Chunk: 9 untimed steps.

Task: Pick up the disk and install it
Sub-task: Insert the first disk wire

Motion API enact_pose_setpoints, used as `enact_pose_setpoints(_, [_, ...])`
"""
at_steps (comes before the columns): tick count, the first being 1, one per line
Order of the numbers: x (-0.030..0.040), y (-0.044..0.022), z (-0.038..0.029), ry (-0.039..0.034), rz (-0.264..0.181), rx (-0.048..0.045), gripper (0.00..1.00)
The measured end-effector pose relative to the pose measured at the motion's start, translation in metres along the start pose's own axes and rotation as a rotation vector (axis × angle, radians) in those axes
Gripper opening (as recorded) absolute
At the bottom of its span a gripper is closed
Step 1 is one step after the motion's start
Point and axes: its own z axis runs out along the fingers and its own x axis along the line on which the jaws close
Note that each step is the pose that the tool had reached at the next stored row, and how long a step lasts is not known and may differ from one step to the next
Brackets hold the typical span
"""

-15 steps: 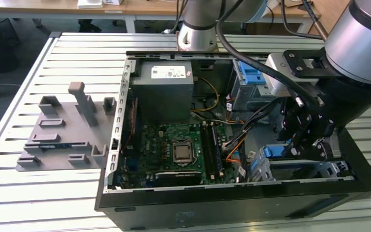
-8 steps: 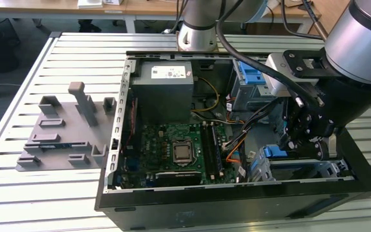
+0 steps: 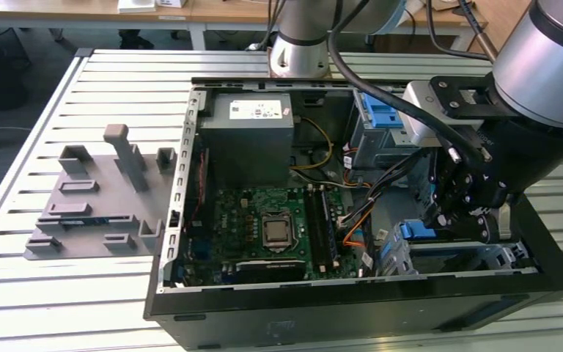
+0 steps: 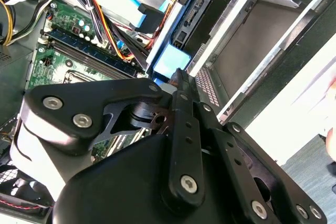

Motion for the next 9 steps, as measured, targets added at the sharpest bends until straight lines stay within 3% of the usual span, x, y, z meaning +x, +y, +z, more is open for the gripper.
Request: enact_pose_setpoints(9, [0.0, -0.0005, 0.0001, 0.0, 0.0, 0.0, 0.11])
